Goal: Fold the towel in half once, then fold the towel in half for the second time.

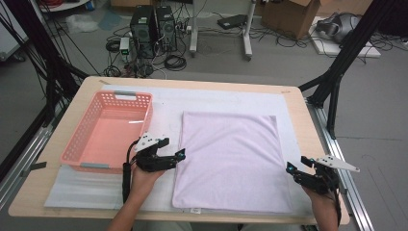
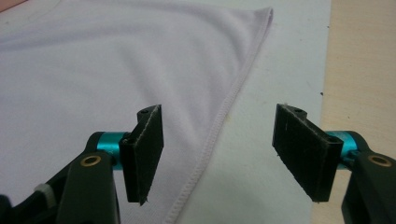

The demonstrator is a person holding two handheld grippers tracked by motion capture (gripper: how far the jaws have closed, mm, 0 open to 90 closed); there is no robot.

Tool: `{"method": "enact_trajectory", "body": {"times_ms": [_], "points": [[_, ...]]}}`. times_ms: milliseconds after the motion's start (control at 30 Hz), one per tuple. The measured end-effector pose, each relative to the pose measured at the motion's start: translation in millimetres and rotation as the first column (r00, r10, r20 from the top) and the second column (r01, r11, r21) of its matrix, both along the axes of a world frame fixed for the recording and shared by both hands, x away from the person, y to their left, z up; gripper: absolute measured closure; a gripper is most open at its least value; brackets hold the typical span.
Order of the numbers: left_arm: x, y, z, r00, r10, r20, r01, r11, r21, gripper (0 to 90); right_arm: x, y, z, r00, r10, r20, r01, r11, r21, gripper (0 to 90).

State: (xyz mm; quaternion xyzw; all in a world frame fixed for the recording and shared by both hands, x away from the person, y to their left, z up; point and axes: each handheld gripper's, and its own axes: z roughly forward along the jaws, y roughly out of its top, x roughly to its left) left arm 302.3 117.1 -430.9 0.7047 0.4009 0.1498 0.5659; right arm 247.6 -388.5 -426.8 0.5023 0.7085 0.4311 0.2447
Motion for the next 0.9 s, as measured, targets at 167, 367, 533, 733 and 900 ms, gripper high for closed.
{"method": "enact_trajectory", "body": {"times_ms": [167,367,533,733,900], "points": [[0.3,-0.8,0.8,1.0000,0.001,0.007,-0.001,1.0000,0.001,19.1,-0.5,2.0,0.5,1.0000,0.009,0.000,-0.009,1.0000,-0.003,32.6],[0.6,-1.3,0.8,0.9997,0.004,0.022,-0.004,1.0000,0.001,18.9,0.9,1.7,-0.6,1.0000,0.009,-0.004,-0.009,1.0000,0.003,32.4],[4.6,-2.8,1.8,0.9998,0.010,0.019,-0.010,0.9999,-0.001,20.1,2.7,1.6,-1.4,0.9999,0.008,-0.013,-0.008,0.9999,0.008,32.0],[17.7,-8.8,6.5,0.9998,0.018,0.012,-0.019,0.9992,0.036,24.0,7.4,2.9,-0.7,0.9996,0.017,-0.025,-0.016,0.9998,0.013,29.3],[31.8,-16.9,14.8,0.9983,0.045,0.037,-0.046,0.9983,0.035,31.0,12.6,6.3,1.3,0.9988,0.037,-0.034,-0.036,0.9991,0.023,28.4]]}}
